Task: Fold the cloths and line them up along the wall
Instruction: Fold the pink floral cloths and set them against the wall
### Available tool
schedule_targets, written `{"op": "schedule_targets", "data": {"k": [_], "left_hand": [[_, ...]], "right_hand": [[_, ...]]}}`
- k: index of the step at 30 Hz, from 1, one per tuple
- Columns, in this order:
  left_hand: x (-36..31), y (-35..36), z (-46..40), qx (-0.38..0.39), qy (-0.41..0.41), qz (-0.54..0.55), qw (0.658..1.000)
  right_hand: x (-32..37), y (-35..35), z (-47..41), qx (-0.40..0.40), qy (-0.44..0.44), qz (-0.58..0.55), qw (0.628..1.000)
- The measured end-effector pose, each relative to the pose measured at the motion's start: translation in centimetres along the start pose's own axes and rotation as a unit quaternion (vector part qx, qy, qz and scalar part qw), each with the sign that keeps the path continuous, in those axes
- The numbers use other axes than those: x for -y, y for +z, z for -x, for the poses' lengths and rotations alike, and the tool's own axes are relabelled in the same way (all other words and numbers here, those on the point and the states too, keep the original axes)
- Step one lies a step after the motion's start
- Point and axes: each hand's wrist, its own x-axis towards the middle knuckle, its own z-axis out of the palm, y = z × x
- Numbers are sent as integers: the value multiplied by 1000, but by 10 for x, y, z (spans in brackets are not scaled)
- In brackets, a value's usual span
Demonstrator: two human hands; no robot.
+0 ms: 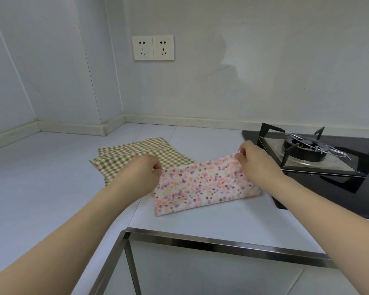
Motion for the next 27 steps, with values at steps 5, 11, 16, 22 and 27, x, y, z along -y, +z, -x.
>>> {"op": "schedule_targets", "data": {"k": [5,11,16,22,27], "left_hand": [[-13,25,-15,-79,125,-108,983],[-38,80,-19,2,255,46,966],[-30,87,-17,87,194,7,977],[-34,88,-9,103,180,-45,977],[-31,85,-6,118,149,-53,980]], "right_hand": [[-1,22,-6,-3,-23,52,998],[-9,31,0,8,-30,57,998],[-18,30,-3,16,6,54,998],[-5,31,1,-58,-44,137,988],[9,48,37,123,-53,124,983]]}}
